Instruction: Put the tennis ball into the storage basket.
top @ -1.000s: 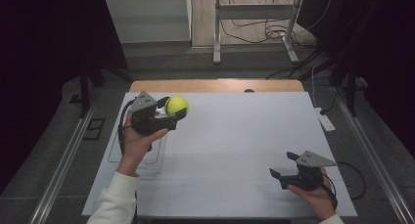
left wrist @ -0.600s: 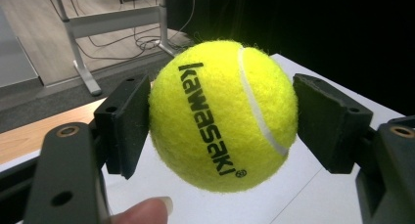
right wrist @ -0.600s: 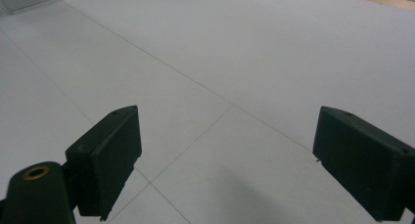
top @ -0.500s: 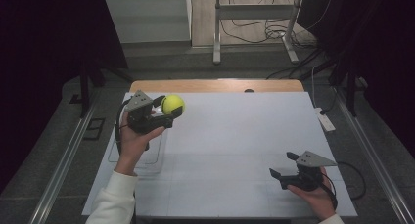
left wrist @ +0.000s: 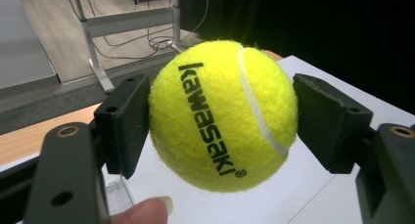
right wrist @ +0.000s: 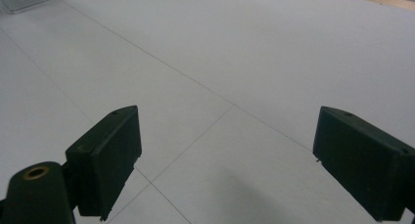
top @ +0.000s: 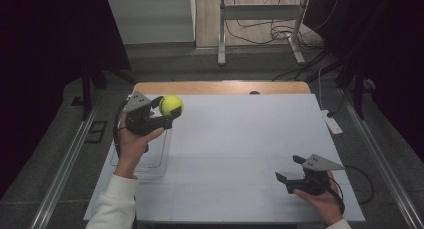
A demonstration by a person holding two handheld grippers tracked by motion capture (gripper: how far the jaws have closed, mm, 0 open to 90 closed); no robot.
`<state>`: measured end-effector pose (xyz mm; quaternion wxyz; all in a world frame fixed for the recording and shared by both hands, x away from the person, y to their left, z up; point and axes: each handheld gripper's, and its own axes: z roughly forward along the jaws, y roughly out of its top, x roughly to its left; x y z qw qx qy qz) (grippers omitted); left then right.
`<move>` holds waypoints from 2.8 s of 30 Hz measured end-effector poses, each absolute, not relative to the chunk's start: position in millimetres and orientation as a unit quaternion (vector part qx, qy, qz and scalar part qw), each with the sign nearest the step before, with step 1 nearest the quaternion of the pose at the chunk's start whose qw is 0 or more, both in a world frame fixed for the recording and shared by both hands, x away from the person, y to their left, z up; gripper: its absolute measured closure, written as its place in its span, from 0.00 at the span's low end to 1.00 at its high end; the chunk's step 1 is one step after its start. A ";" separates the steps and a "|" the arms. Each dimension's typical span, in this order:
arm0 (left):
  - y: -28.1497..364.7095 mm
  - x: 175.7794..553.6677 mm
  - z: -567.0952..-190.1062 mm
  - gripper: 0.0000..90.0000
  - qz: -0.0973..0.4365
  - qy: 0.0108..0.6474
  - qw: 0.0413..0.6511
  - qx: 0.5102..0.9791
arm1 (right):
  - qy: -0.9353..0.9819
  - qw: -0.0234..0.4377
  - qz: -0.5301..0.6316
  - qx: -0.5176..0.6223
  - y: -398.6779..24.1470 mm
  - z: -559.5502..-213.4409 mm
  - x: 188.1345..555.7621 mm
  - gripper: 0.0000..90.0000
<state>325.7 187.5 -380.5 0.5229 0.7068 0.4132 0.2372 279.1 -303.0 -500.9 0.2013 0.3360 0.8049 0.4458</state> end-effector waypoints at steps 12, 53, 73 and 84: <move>195.7 328.2 -381.9 0.30 0.253 0.424 0.512 0.703 | 0.805 0.202 0.445 0.336 -302.9 -501.0 279.1 0.12; 235.7 344.4 -394.8 0.30 0.279 0.473 0.478 0.686 | 0.805 0.202 0.444 0.336 -302.8 -501.2 279.6 0.12; 247.5 351.8 -402.7 0.30 0.288 0.492 0.455 0.684 | 0.806 0.202 0.445 0.335 -302.5 -501.5 279.7 0.12; 260.2 356.9 -408.8 0.30 0.285 0.509 0.450 0.676 | 0.806 0.202 0.443 0.336 -302.0 -501.8 279.9 0.12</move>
